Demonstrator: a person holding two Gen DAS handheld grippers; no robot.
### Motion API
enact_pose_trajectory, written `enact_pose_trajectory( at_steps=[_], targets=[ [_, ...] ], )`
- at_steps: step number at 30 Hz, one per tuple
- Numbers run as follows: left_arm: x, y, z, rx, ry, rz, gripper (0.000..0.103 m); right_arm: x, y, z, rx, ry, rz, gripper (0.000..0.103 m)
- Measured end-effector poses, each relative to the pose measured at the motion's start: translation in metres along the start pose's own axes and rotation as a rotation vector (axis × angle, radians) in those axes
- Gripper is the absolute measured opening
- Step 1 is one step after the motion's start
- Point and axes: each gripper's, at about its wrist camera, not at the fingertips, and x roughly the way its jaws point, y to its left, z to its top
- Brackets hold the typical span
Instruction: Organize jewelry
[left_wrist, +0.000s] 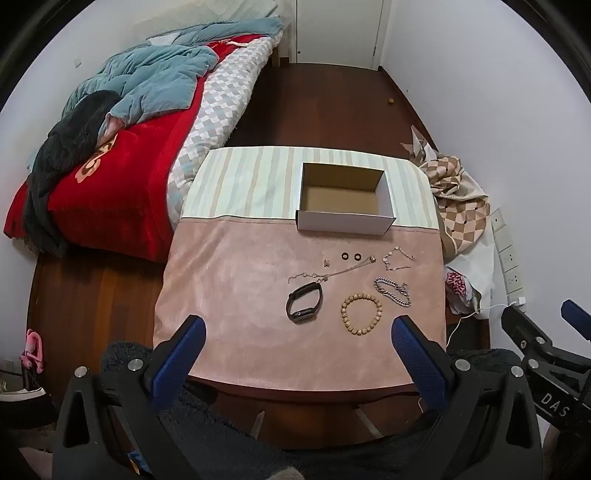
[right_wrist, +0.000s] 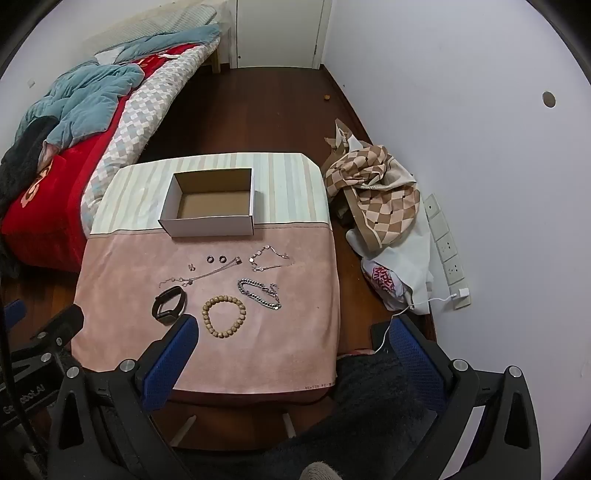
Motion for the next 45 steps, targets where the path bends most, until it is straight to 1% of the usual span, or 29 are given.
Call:
enact_pose_trajectory(
  at_steps=[2, 8, 13, 14, 25, 45],
  targets=[
    [-0.001, 0.0, 0.0, 0.002, -0.014, 0.002, 0.103, -0.001, 0.001, 0.0, -0.001, 0.0, -0.001, 0.103],
    [-0.003, -0.001, -0.001, -0.004, -0.01, 0.006, 0.103, -0.003, 0.002, 0.0, -0.003, -0.003, -0.008, 0.103],
    [-0.013, -0.003, 0.002, 0.002, -0.015, 0.002, 0.103, -0.004, 0.002, -0.002, -0.005, -0.001, -0.008, 0.103],
    [-0.007, -0.001, 0.003, -0.004, -0.012, -0.002, 0.103, -0.002, 0.004, 0.0, -0.006, -0.001, -0.009, 0.103],
    [-0.013, -0.001, 0.005, -0.002, -0.018, -0.004, 0.103, -0.008, 0.0, 0.001, -0.012, -0.014, -0.014, 0.103],
    [-0.011, -0.002, 0.004, 0.0, -0.021, -0.004, 0.103, -0.01, 0.0, 0.001, -0.013, -0.017, -0.018, 0.103]
  ],
)
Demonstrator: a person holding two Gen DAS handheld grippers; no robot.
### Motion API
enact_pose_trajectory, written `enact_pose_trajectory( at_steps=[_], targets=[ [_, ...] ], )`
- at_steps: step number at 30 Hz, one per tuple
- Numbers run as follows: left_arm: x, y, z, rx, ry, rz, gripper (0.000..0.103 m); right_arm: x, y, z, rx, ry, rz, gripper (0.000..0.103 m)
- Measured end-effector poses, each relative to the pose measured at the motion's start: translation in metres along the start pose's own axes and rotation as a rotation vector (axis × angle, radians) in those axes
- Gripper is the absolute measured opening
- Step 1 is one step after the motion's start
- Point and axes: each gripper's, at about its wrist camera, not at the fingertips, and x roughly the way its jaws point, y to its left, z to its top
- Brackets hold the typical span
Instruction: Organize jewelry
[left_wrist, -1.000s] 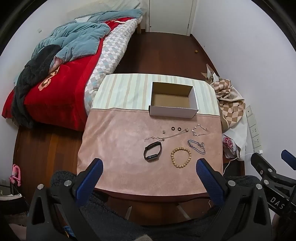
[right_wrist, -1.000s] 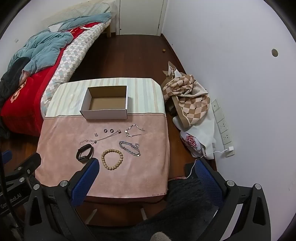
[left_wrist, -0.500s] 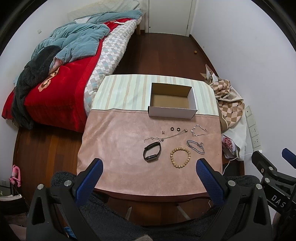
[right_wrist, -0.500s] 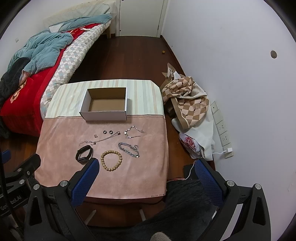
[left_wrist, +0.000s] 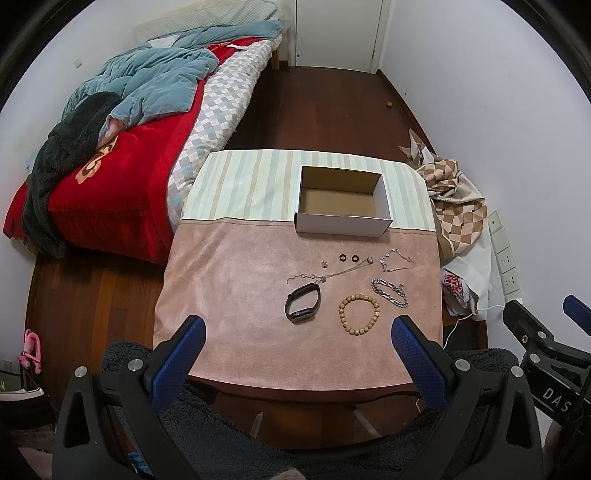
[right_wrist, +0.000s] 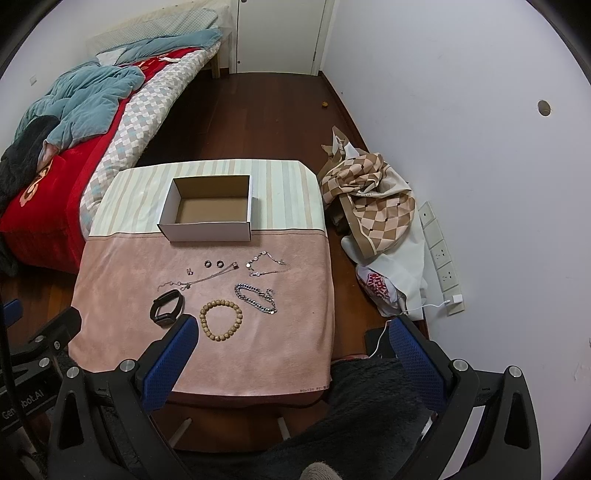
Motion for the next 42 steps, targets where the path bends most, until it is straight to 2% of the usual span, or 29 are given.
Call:
enact_pose_trajectory(
  at_steps=[42],
  targets=[
    [-0.01, -0.008, 0.001, 0.007, -0.018, -0.009, 0.103, -0.013, -0.006, 0.002, 0.0, -0.028, -0.013, 0.103]
  ],
)
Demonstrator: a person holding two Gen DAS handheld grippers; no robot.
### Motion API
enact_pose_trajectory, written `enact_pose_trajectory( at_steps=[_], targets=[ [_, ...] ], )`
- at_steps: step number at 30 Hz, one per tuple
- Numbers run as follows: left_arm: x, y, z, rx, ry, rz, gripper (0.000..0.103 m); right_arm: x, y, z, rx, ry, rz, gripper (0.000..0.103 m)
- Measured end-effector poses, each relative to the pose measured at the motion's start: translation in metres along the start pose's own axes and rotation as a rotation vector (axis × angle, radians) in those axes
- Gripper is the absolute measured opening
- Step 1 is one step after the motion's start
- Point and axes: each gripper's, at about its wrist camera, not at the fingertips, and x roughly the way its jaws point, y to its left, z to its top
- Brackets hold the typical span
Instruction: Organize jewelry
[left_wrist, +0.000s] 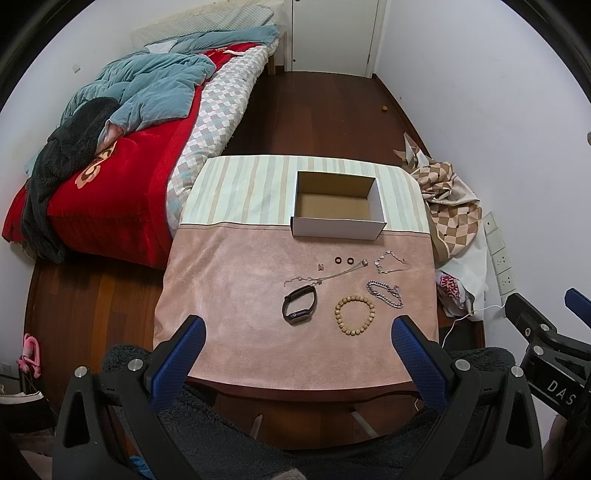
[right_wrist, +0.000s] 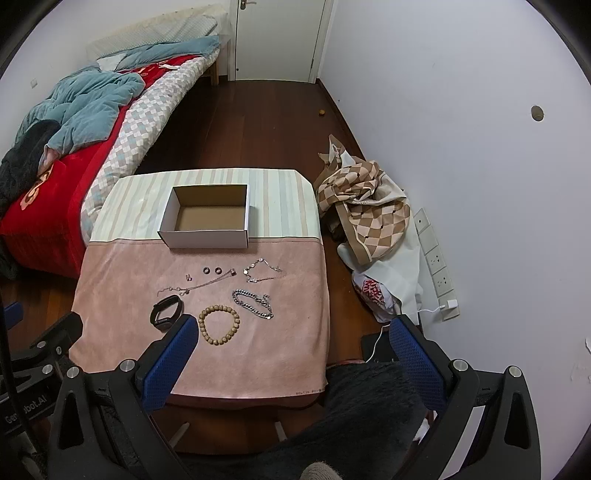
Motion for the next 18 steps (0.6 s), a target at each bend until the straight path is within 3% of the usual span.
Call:
enact_pose_trajectory(
  at_steps=[18],
  targets=[
    [0.01, 0.004, 0.005, -0.011, -0.028, 0.024, 0.103, 0.002, -0.001, 0.0, 0.026, -0.008, 0.007, 0.103]
  ],
)
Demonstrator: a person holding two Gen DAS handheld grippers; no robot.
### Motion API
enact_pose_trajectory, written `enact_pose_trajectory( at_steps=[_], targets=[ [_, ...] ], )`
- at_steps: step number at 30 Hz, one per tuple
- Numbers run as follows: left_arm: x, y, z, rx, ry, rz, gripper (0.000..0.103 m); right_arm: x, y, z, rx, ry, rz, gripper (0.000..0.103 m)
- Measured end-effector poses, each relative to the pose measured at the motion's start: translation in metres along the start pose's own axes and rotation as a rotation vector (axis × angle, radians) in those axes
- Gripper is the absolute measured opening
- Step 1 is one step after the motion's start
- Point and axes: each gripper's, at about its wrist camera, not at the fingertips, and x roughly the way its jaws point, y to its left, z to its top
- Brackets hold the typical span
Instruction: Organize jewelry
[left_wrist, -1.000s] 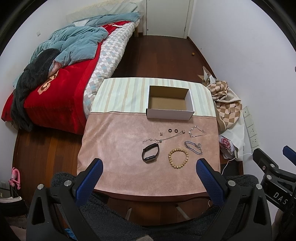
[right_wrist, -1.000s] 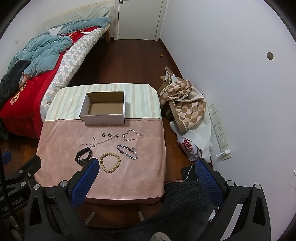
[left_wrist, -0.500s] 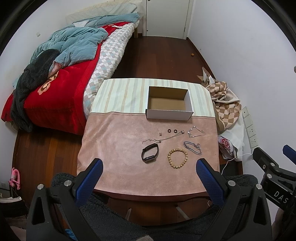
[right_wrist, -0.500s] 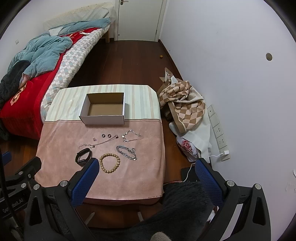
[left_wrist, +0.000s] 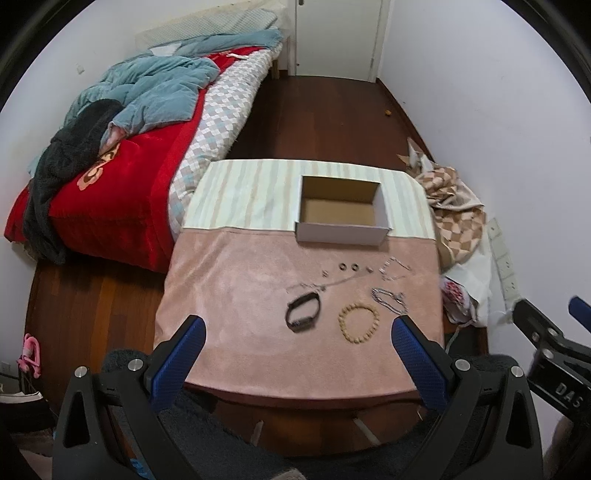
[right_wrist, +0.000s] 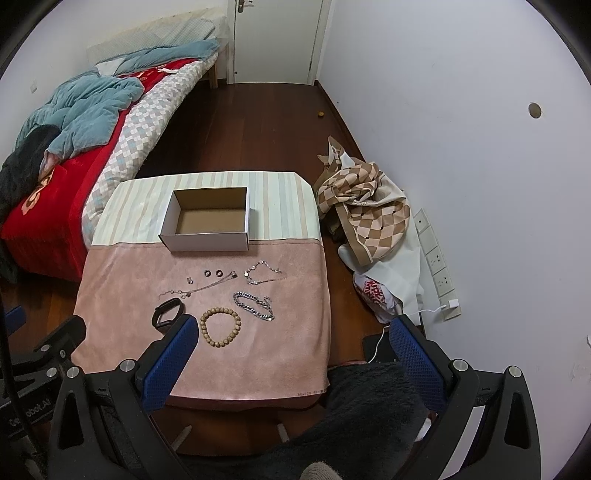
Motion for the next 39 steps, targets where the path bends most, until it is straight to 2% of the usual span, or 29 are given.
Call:
enact_pose_trajectory(
  at_steps=[3, 6, 12, 16, 21, 27, 28, 30, 32, 33, 35, 36, 38, 39],
  targets=[
    [0.025, 0.008, 0.004, -0.02, -0.009, 0.041, 0.103, 0.019, 0.0, 0.0, 0.021, 0.017, 0.016, 0.103],
    [0.062, 0.016, 0.005, -0.017, 0.017, 0.094, 0.103, 0.053, 0.006, 0.0, 0.02, 0.057, 0.03, 0.103],
    [0.139, 0.029, -0.008, -0.002, 0.124, 0.153, 0.103, 0.152, 0.033, -0.015, -0.003, 0.194, 0.05, 0.103],
    [0.187, 0.035, -0.018, 0.007, 0.224, 0.189, 0.102, 0.223, 0.05, -0.036, 0.009, 0.3, 0.073, 0.092],
    [0.228, 0.045, -0.025, -0.009, 0.306, 0.167, 0.102, 0.276, 0.067, -0.056, 0.019, 0.373, 0.057, 0.088],
    [0.263, 0.04, -0.024, 0.009, 0.378, 0.11, 0.101, 0.297, 0.079, -0.066, 0.024, 0.41, 0.056, 0.079],
    [0.266, 0.039, -0.025, 0.019, 0.381, 0.097, 0.098, 0.298, 0.08, -0.068, 0.027, 0.418, 0.061, 0.076],
    [0.27, 0.036, -0.026, 0.038, 0.391, 0.09, 0.085, 0.3, 0.082, -0.07, 0.029, 0.438, 0.076, 0.07],
    [0.274, 0.033, -0.028, 0.049, 0.406, 0.061, 0.063, 0.3, 0.08, -0.071, 0.044, 0.438, 0.1, 0.066],
    [0.275, 0.032, -0.029, 0.056, 0.409, 0.052, 0.058, 0.3, 0.081, -0.072, 0.042, 0.435, 0.1, 0.066],
    [0.276, 0.03, -0.031, 0.065, 0.407, 0.029, 0.038, 0.3, 0.081, -0.072, 0.036, 0.429, 0.105, 0.063],
    [0.277, 0.029, -0.032, 0.07, 0.403, 0.017, 0.033, 0.298, 0.083, -0.072, 0.032, 0.426, 0.107, 0.061],
    [0.28, 0.029, -0.034, 0.077, 0.384, -0.006, 0.018, 0.295, 0.086, -0.072, 0.028, 0.413, 0.108, 0.047],
    [0.28, 0.028, -0.035, 0.083, 0.378, -0.007, 0.016, 0.294, 0.085, -0.071, 0.027, 0.408, 0.109, 0.042]
  ],
)
